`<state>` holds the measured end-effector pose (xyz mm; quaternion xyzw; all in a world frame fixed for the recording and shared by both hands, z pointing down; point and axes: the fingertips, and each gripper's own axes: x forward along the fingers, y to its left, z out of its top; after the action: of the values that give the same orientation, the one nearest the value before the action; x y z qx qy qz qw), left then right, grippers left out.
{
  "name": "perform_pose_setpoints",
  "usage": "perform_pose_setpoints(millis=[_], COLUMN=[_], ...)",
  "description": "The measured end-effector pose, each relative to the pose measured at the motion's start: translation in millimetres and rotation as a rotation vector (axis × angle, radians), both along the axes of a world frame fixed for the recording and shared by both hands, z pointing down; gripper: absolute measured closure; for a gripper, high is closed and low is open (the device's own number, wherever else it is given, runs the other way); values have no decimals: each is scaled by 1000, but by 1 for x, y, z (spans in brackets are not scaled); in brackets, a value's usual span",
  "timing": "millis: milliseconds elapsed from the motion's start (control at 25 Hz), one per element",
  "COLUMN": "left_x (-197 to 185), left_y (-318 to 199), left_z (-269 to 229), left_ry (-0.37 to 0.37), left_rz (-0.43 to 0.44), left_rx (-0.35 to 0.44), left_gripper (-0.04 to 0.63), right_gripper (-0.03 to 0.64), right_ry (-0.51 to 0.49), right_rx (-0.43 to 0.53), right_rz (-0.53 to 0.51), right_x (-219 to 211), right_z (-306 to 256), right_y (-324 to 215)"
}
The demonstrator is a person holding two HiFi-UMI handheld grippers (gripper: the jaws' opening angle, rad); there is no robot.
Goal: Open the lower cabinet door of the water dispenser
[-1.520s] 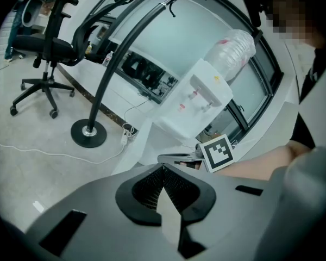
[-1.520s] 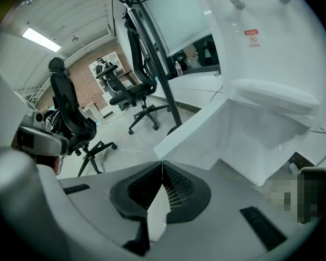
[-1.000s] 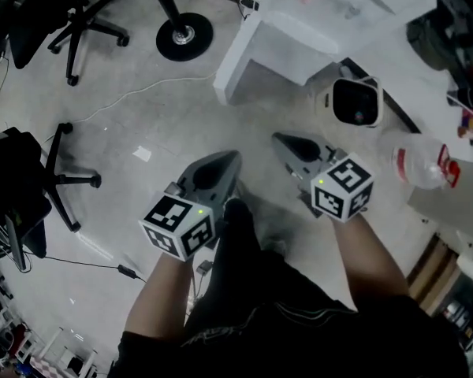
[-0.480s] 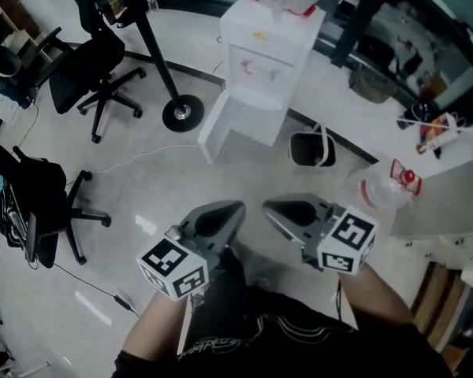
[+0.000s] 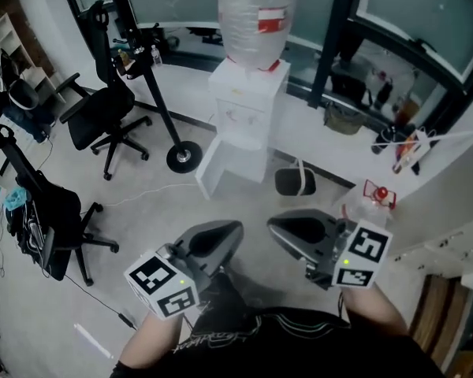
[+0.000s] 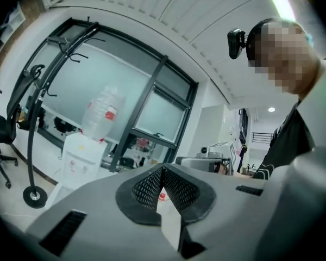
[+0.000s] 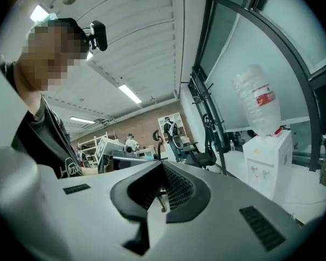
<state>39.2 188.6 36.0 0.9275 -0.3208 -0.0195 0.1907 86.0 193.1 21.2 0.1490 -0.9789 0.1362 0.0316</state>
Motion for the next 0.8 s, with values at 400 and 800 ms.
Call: perform_pose_setpoints(millis=[400,800], left_x=[46,68], left_y=[35,48], left_z=[-77,-82], left_ry=[-81,-87], left_rz=[102,148], left_rx=[183,204], left_gripper=[595,596], right_gripper=[603,604], right_ry=[-8,-24], right_rx=[124,146], right_rz=[-11,49], right_x=[36,57], right_z=[-66,-72], right_y=[38,51])
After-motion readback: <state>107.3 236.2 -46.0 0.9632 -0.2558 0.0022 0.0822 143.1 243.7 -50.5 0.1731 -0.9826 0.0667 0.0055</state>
